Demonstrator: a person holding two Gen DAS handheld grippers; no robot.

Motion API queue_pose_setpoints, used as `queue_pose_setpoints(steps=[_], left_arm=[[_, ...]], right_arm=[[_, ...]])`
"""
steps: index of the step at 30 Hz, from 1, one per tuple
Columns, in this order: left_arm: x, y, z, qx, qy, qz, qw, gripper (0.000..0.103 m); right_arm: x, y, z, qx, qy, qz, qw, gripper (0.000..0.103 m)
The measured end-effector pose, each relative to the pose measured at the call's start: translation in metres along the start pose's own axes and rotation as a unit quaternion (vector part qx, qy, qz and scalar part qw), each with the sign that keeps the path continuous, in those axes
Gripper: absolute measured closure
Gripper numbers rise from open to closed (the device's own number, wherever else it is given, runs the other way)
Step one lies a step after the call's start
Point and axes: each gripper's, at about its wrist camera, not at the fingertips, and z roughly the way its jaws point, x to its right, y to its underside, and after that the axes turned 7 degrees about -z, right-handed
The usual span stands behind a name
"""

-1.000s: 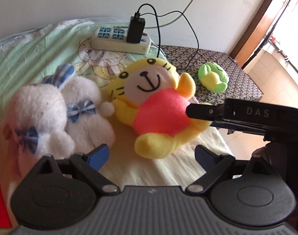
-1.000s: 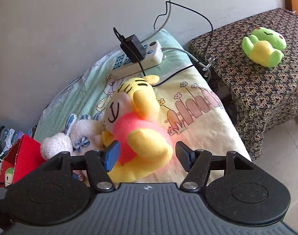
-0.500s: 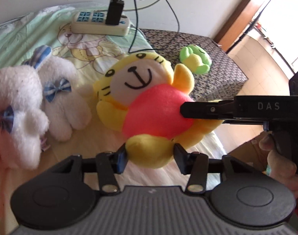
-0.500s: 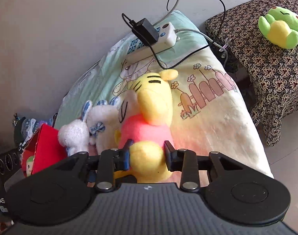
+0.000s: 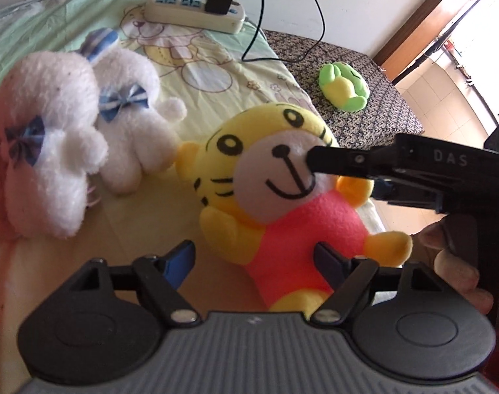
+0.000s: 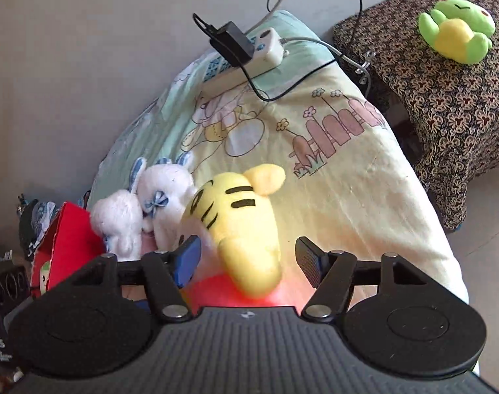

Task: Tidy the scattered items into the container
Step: 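Grasp the yellow tiger plush with the right gripper and lift it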

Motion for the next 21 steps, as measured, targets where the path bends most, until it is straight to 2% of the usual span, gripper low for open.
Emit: queue_pose_setpoints(steps=[2,4,7,13,16,18,21], left_arm=[[0.004,0.002,0.003,-0.002,-0.003,0.002,1.0,0.024],[0.004,0.006,0.002,-0.003,0.003,-0.005,1.0,0.027],[0.005,0.01,-0.005,0.002,0.014,-0.01,0.9998,0.033],[0.019,0.013,-0.005,0.005,0.013,0.018,0.9997,0.035],[0.022,0.011,0.005,-0.007,0.014,0.02,0.9997,0.037],[0.029,0.01,0.002,0.004,0.008,0.037,0.9993,0.041],[0.039,0.008,-0.005,0.019,-0.008,0.063,0.9978,0.042]], right_arm=[[0.001,0.003,0.011,-0.023,-0.023,0.018,0.999,0.037],[-0.003,0.009,0.016,-0.041,-0.027,0.014,0.999,0.037],[-0.007,0.015,0.01,-0.042,-0.024,-0.012,0.999,0.043],[0.014,0.018,-0.007,-0.056,-0.044,0.023,0.997,0.042],[0.016,0.023,-0.008,-0.059,-0.039,0.011,0.997,0.05],[0.013,0.025,-0.009,-0.053,-0.043,0.015,0.998,0.055],[0.001,0.029,-0.014,-0.038,-0.038,-0.017,0.998,0.059]])
